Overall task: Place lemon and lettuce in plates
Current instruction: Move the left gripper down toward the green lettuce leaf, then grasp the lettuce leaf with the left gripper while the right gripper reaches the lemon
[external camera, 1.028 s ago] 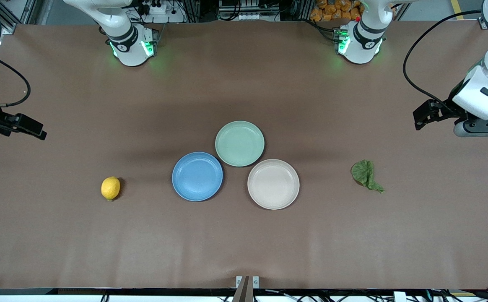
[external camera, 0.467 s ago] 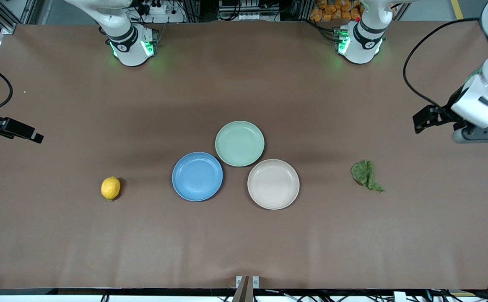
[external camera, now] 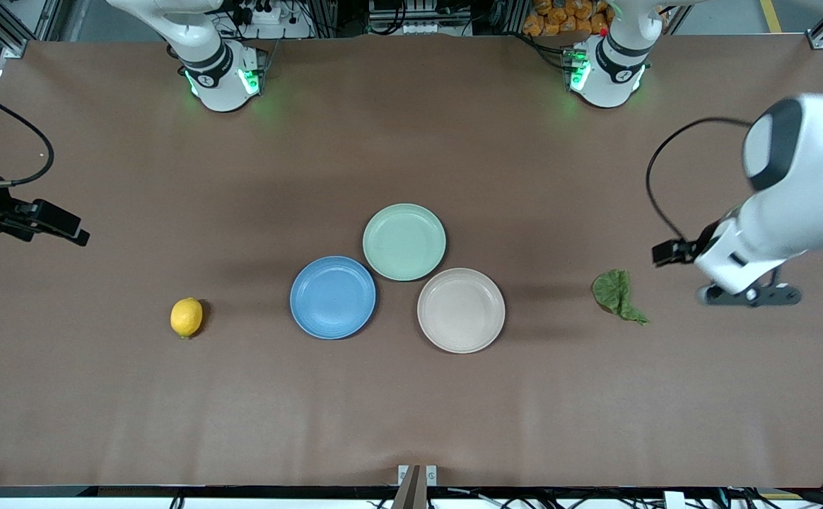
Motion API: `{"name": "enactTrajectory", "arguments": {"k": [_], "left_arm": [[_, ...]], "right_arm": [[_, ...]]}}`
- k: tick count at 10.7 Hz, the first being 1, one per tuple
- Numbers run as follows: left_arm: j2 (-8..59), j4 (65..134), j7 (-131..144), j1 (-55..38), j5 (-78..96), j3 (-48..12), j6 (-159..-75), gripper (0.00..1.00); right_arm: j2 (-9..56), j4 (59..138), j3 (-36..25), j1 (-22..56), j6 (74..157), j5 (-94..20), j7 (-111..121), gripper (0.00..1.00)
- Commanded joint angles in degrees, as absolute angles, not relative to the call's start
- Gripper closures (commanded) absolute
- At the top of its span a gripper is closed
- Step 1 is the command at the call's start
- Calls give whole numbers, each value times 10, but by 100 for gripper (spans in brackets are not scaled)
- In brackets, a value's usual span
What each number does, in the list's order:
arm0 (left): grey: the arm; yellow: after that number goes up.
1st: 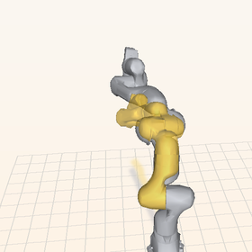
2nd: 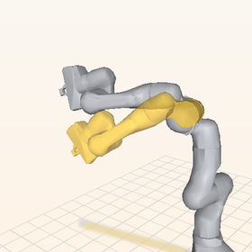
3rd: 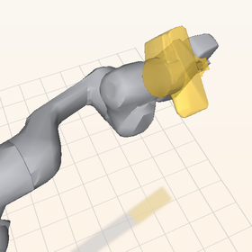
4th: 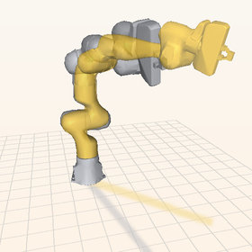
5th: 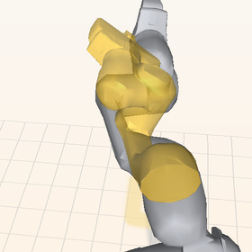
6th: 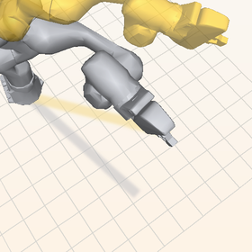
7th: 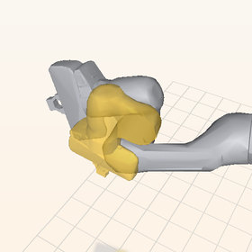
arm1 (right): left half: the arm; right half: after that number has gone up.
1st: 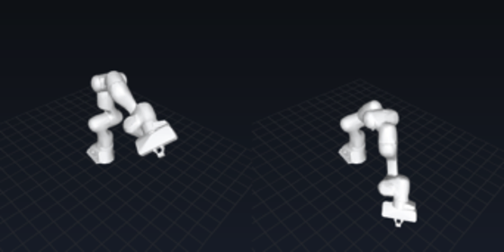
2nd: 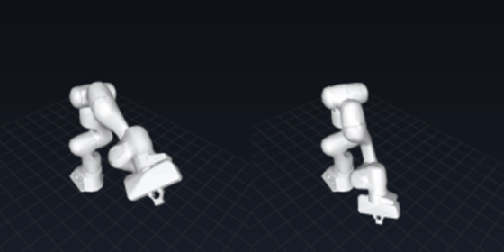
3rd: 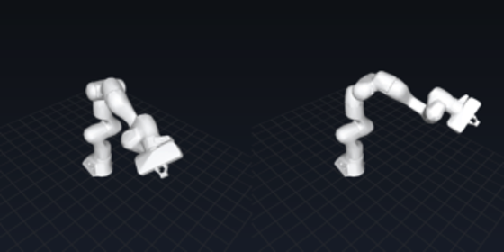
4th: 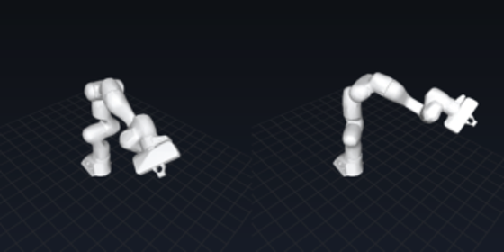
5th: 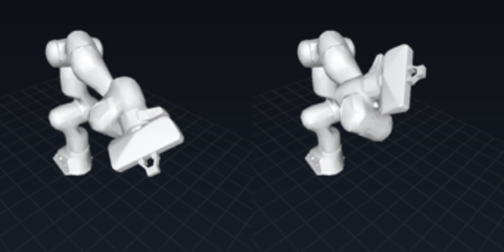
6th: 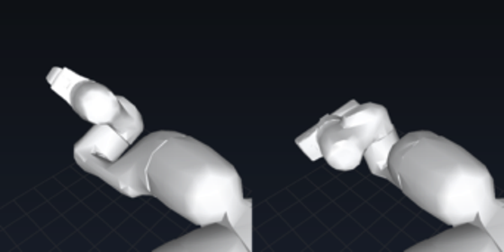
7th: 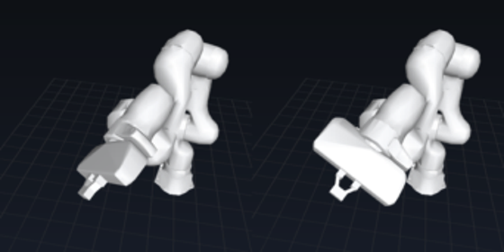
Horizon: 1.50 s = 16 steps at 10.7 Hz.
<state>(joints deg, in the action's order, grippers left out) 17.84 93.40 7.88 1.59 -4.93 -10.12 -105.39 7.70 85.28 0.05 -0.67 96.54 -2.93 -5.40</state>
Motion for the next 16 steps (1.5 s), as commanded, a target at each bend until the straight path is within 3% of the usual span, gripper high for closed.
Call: {"name": "enactTrajectory", "arguments": {"k": [1, 6, 11, 12, 13, 16], "left_arm": [[176, 1024, 77, 26, -61, -103, -1155, 0], [277, 1040, 78, 37, -63, -102, -1240, 0], [358, 1042, 83, 36, -63, -99, -1340, 0], [365, 1042, 83, 36, -64, -99, -1346, 8], [373, 1042, 83, 35, -67, -99, -1350, 22], [373, 1041, 84, 33, -80, -98, -1349, 85]], "right_arm": [[78, 852, 2, 15, 969, 38, -61, 0], [102, 851, 2, 24, 984, 32, -53, 0], [179, 858, 1, 21, 1065, 31, -51, 0], [197, 859, 2, 18, 1075, 29, -54, 0], [213, 866, 0, 16, 1084, 10, -55, 0], [247, 925, 0, 8, 1170, -4, -56, 0]]}}
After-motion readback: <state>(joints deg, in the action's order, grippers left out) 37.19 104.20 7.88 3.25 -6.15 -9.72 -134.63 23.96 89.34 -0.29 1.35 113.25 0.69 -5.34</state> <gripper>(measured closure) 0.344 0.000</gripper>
